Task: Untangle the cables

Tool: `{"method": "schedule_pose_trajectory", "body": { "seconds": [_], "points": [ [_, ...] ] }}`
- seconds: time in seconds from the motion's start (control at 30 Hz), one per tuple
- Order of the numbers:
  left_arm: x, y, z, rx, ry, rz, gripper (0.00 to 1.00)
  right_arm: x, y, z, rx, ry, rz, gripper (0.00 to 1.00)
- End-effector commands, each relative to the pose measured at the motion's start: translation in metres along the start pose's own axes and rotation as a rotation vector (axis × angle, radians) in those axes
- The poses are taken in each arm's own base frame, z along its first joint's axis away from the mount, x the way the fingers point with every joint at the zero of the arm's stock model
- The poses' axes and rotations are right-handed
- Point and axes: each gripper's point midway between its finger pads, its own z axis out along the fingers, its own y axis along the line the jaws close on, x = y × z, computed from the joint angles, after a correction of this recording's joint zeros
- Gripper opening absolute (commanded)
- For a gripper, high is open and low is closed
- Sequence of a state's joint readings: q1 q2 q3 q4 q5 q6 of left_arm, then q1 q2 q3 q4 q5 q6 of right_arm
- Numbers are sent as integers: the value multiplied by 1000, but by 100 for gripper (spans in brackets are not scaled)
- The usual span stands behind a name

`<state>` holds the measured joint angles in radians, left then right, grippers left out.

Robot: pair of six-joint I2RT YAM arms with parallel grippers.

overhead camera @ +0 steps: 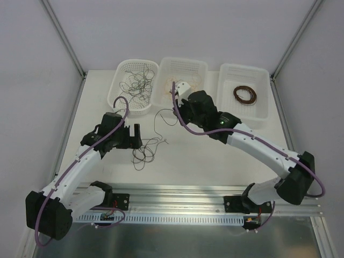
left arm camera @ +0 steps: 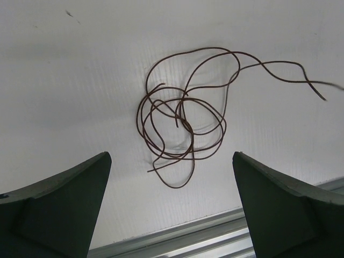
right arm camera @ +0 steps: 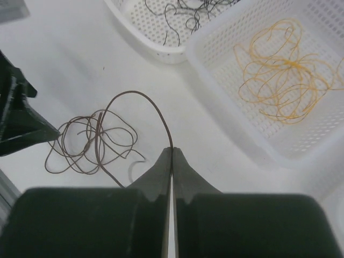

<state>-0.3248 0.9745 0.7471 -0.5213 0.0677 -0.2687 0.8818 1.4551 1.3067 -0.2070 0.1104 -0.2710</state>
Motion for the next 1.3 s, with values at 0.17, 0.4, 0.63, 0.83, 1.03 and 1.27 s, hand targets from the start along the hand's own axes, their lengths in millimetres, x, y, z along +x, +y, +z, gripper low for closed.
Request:
{"method": "schedule_pose_trajectory", "body": {
  "seconds": [0.17, 0.4, 0.63, 0.83, 1.03, 1.27],
  "points": [
    [7, -7, 6, 58, 54, 2, 96, -59, -12, -82, 27, -187, 64, 1],
    [13, -22, 7, 131, 98, -50, 96, -114, -33, -156, 97, -362, 84, 1],
    [19, -55, 15, 247, 91, -194, 92, -147, -51, -210, 160, -471, 76, 1],
    [19, -95, 30, 283, 28, -153, 91, -146, -51, -215, 156, -456, 71, 1],
    [-1, -131, 35, 353, -103, -69, 92, -144, -60, -230, 202, -459, 64, 1],
    [-17, -202, 27, 606, -309, 115, 91, -140, -66, -244, 224, -457, 60, 1]
  ]
}}
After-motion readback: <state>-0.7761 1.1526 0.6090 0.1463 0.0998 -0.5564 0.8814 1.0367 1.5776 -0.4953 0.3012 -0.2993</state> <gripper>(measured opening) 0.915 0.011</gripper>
